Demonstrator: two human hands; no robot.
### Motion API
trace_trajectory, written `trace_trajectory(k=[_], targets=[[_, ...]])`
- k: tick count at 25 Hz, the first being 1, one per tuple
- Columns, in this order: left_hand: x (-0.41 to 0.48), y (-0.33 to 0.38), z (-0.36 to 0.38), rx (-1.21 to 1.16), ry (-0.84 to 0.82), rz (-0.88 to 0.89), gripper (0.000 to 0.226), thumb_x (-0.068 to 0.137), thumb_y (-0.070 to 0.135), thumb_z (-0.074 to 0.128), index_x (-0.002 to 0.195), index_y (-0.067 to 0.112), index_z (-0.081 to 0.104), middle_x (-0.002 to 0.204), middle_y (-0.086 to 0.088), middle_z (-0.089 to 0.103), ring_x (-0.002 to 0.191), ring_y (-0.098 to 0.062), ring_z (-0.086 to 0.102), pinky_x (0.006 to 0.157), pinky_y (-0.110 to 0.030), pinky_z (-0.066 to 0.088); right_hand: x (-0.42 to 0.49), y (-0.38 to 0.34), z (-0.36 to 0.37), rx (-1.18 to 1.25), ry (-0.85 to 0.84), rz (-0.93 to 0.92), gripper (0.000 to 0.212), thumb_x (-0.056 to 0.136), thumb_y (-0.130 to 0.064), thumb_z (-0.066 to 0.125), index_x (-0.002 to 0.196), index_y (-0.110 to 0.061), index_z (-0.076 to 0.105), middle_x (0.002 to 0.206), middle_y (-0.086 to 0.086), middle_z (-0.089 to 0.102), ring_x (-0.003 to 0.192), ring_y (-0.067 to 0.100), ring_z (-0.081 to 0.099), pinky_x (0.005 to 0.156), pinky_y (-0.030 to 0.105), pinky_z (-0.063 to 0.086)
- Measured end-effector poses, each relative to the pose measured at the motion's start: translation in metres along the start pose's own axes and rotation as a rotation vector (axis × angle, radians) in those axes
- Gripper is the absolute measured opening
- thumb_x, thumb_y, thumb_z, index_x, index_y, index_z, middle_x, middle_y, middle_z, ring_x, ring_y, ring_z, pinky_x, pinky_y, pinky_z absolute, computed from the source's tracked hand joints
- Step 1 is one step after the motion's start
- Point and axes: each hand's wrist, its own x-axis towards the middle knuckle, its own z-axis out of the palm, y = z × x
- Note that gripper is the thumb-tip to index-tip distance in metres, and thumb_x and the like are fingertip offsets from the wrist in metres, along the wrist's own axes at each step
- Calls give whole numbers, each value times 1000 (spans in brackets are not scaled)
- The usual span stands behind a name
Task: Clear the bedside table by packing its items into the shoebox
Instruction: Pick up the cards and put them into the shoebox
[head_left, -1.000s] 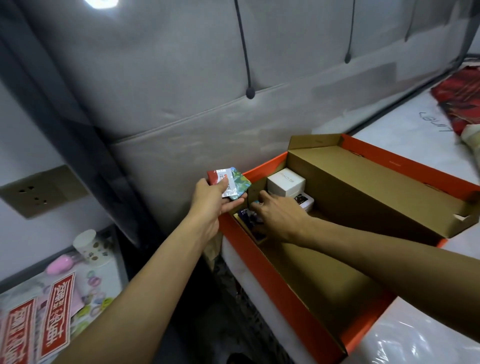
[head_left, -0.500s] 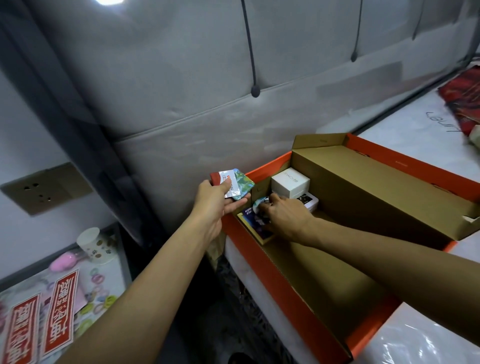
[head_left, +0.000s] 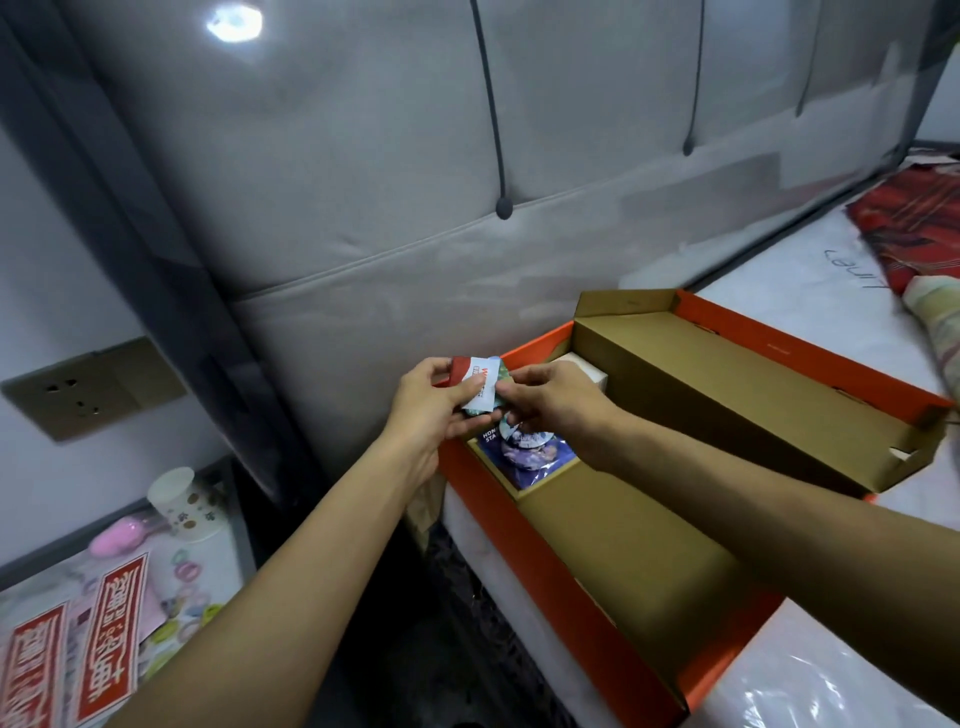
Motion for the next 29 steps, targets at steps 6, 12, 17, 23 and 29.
trace_trajectory(k=[6, 12, 17, 23, 29], targets=[[5, -4, -1, 191, -66, 137, 19, 96, 5, 60, 111, 15, 66, 68, -11, 70, 43, -15, 64, 38, -18, 47, 0, -2, -7, 56, 47, -9, 23, 96, -9, 55, 111, 6, 65, 80, 21, 59, 58, 15, 54, 55, 24, 50], [13, -5, -1, 296, -83, 133, 26, 90, 7, 68, 116, 6, 66, 66, -6, 67, 35, -10, 53, 34, -17, 41, 0, -9, -13, 10, -8, 56, 23, 93, -15, 62, 94, 7, 69, 73, 17, 60, 56, 17, 57, 52, 21, 50], [18, -5, -2, 481, -132, 171, 29, 84, 10, 76, 111, 6, 71, 63, -4, 66, 35, -10, 48, 33, -18, 37, 2, -13, -27, -20, -104, 324, 18, 90, -20, 65, 75, -12, 59, 64, 1, 55, 54, 10, 48, 48, 17, 34], [20, -3, 0, 547, -191, 146, 30, 79, 12, 81, 107, 4, 73, 50, -1, 62, 35, -7, 47, 33, -17, 36, 6, -7, -34, 22, -172, 376, 15, 90, -20, 64, 77, -11, 61, 59, 0, 48, 48, 6, 43, 44, 15, 29], [18, -8, -6, 712, 160, 272, 26, 85, 45, 71, 93, 20, 75, 77, -4, 71, 67, -15, 61, 65, -28, 51, 19, 19, -31, 254, 196, 534, 18, 99, -10, 48, 83, -11, 54, 61, 0, 45, 43, 5, 36, 38, 13, 21]])
